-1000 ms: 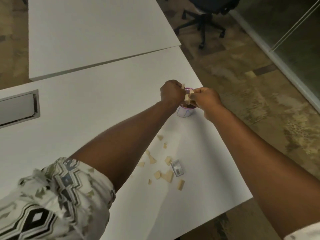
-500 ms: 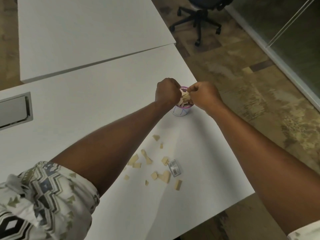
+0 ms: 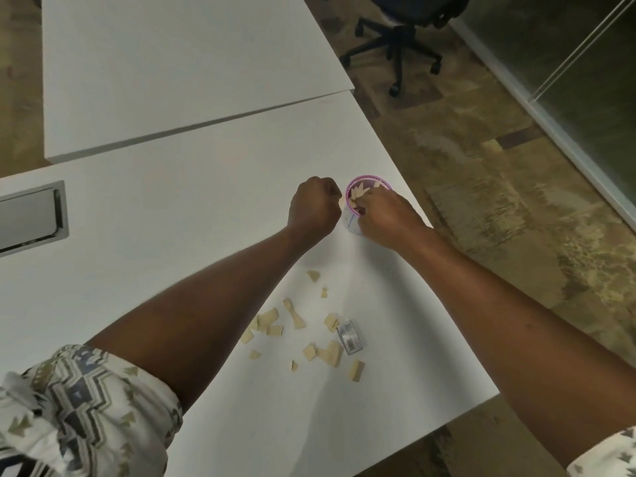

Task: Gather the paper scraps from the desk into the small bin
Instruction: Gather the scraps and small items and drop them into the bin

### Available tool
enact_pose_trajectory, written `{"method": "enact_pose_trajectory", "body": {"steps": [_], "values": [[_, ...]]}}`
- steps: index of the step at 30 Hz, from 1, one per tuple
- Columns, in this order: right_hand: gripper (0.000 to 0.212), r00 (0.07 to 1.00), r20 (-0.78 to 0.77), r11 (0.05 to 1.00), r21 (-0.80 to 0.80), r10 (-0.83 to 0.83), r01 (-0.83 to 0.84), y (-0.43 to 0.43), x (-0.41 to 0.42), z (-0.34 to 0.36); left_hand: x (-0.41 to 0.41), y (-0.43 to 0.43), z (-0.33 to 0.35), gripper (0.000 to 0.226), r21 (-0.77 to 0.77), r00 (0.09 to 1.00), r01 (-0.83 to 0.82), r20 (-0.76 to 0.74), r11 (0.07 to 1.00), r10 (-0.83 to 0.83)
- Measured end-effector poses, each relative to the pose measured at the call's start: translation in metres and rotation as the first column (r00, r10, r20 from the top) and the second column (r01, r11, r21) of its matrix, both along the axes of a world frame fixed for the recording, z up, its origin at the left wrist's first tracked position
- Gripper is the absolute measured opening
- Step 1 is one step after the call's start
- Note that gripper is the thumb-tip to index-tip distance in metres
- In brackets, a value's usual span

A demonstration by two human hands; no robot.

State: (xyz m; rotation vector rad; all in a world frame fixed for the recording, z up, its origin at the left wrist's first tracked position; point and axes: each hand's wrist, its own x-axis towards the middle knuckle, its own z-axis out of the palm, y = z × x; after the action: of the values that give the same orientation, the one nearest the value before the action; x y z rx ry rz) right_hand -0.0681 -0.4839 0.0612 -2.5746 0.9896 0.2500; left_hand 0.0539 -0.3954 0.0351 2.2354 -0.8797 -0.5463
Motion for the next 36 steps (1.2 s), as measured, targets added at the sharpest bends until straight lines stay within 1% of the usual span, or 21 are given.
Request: {"method": "enact_pose_trajectory", "body": {"steps": [4, 7, 10, 13, 15, 16, 18, 21, 22, 24, 28, 30, 32, 36], "values": [[0.039, 0.998, -0.047, 0.998, 0.036, -0.043, 0.044, 0.004, 0.004, -0.002, 0.003, 0.010, -0.014, 0.026, 0.033, 1.000, -0.012, 0.002, 0.999, 0.012], [0.045, 0.996, -0.073, 0.999, 0.028, -0.043, 0.045, 0.003, 0.009, -0.003, 0.005, 0.014, -0.020, 0.026, 0.049, 1.000, -0.004, 0.019, 0.999, 0.003], [0.038, 0.997, -0.074, 1.000, -0.013, -0.005, 0.004, 0.002, 0.010, 0.001, 0.007, 0.016, -0.026, 0.028, 0.076, 0.998, 0.018, 0.056, 0.997, -0.022], [0.025, 0.998, 0.010, 0.993, -0.108, 0.059, -0.057, 0.000, 0.008, 0.008, 0.008, 0.014, -0.032, 0.027, 0.096, 0.995, 0.038, 0.091, 0.995, -0.046], [0.021, 0.996, 0.062, 0.988, -0.144, 0.069, -0.060, 0.000, 0.007, 0.012, 0.009, 0.010, -0.037, 0.026, 0.107, 0.992, 0.053, 0.111, 0.993, -0.065], [0.020, 0.993, 0.098, 0.987, -0.151, 0.064, -0.049, 0.000, 0.006, 0.013, 0.009, 0.007, -0.041, 0.026, 0.112, 0.989, 0.064, 0.123, 0.992, -0.077], [0.022, 0.975, 0.221, 0.987, -0.159, 0.035, 0.001, 0.005, 0.001, 0.014, 0.011, 0.002, -0.048, 0.029, 0.117, 0.981, 0.098, 0.158, 0.988, -0.116], [0.027, 0.918, 0.396, 0.976, -0.197, -0.009, 0.094, 0.026, -0.014, 0.012, 0.014, -0.009, -0.060, 0.041, 0.168, 0.945, 0.180, 0.242, 0.969, -0.218], [0.027, 0.901, 0.433, 0.975, -0.191, -0.017, 0.110, 0.036, -0.020, 0.009, 0.015, -0.012, -0.064, 0.044, 0.199, 0.929, 0.204, 0.269, 0.958, -0.254], [0.024, 0.882, 0.470, 0.987, -0.114, -0.047, 0.114, 0.059, -0.033, -0.002, 0.019, -0.017, -0.072, 0.049, 0.244, 0.896, 0.236, 0.321, 0.941, -0.308], [0.027, 0.930, 0.360, 0.997, 0.018, -0.071, 0.069, 0.106, -0.056, -0.036, 0.028, -0.023, -0.085, 0.053, 0.252, 0.846, 0.286, 0.387, 0.925, -0.367], [0.033, 0.952, 0.300, 0.998, 0.039, -0.054, 0.044, 0.122, -0.062, -0.053, 0.032, -0.026, -0.088, 0.046, 0.245, 0.822, 0.325, 0.405, 0.913, -0.401], [0.042, 0.975, 0.219, 0.998, 0.052, -0.042, 0.031, 0.130, -0.062, -0.065, 0.037, -0.029, -0.089, 0.037, 0.229, 0.818, 0.343, 0.404, 0.911, -0.409], [0.057, 0.990, 0.127, 0.996, 0.072, -0.066, 0.057, 0.129, -0.058, -0.082, 0.042, -0.032, -0.091, 0.027, 0.197, 0.800, 0.364, 0.434, 0.910, -0.414]]}}
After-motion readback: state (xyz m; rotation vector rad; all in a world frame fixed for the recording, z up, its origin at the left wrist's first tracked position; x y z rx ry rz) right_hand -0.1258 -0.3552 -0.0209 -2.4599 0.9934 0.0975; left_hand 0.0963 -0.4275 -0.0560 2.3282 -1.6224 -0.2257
